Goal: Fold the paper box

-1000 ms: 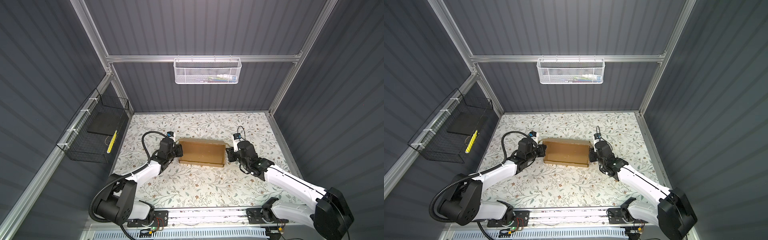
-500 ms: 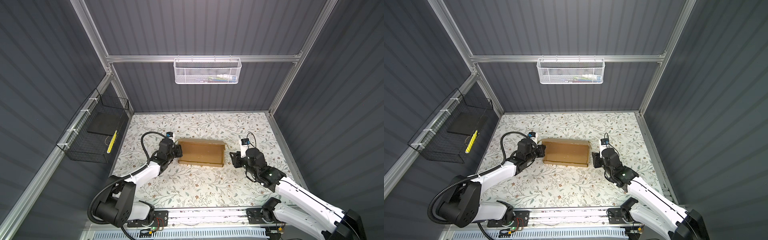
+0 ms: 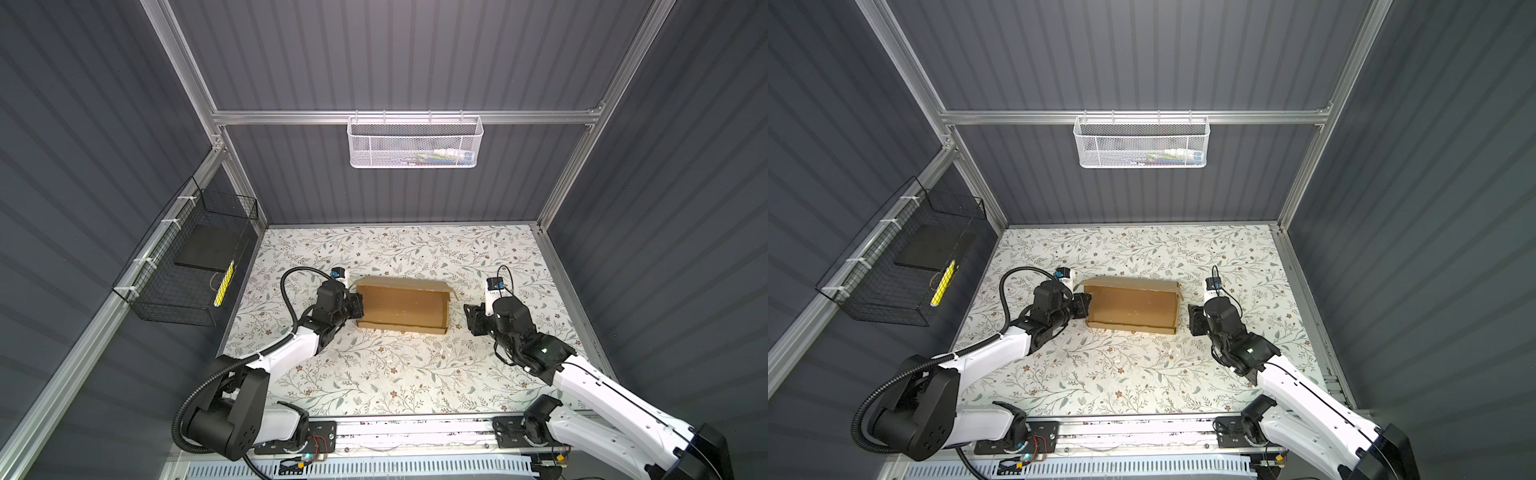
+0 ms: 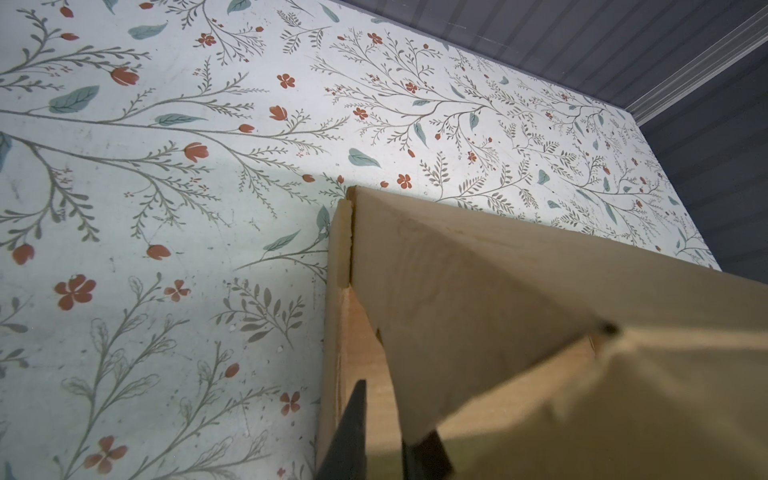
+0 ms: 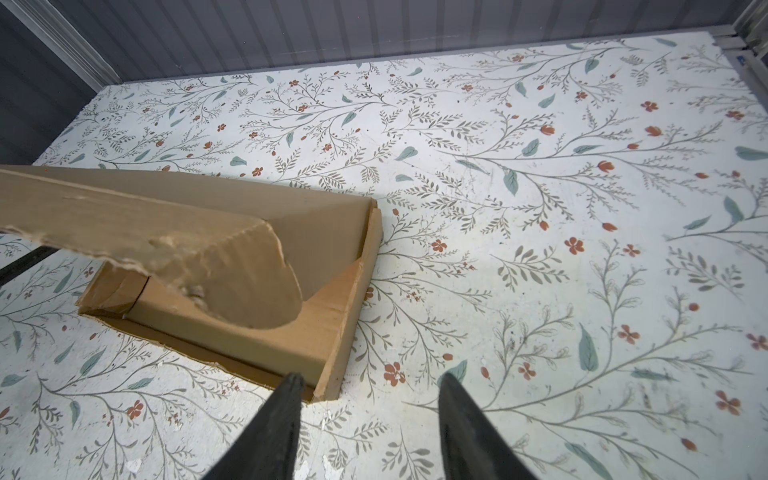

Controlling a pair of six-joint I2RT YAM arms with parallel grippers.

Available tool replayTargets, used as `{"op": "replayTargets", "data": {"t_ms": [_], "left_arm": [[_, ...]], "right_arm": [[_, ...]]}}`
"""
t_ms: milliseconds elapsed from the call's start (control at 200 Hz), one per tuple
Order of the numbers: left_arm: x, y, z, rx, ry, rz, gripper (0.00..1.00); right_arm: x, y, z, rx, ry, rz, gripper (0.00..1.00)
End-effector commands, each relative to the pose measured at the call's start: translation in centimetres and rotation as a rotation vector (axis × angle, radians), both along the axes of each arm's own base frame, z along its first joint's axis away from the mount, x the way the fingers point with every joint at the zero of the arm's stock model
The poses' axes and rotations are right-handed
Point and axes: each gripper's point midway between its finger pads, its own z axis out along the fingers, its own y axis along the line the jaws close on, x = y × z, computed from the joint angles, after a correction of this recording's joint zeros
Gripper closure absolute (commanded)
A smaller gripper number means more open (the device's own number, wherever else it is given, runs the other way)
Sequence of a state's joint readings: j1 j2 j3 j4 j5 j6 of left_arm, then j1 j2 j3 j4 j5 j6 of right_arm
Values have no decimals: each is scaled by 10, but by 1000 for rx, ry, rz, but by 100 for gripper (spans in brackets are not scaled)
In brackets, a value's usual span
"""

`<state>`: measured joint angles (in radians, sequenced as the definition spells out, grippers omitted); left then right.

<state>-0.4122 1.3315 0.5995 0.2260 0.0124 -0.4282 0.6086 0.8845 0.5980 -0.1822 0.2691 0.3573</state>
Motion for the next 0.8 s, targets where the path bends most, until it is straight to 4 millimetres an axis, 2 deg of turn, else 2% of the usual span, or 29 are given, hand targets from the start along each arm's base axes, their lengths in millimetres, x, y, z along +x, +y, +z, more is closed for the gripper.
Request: {"op": "replayTargets", "data": {"t_ms": [0, 155, 290, 620, 655, 680, 795], "left_arm": [[-3, 3, 3, 5, -17, 11, 81], [-4, 4, 1, 3, -16, 13, 80], [-5, 3, 2, -5, -17, 10, 77], [-8, 5, 4, -12, -25, 16, 75], [-9, 5, 4, -10, -25, 18, 75], [-9, 6, 4, -9, -25, 18, 75], [-11, 7, 4, -6, -24, 23, 74]], "right_arm": [[10, -1, 32, -19, -69, -5, 45], [18, 4, 60, -24, -112, 13, 44], [25, 12, 75, -32, -120, 45, 41], [47, 42, 93, -52, -110, 138, 37], [48, 44, 99, -49, -122, 147, 37], [52, 48, 91, -63, -99, 156, 37], [59, 56, 94, -71, -97, 180, 36]]}}
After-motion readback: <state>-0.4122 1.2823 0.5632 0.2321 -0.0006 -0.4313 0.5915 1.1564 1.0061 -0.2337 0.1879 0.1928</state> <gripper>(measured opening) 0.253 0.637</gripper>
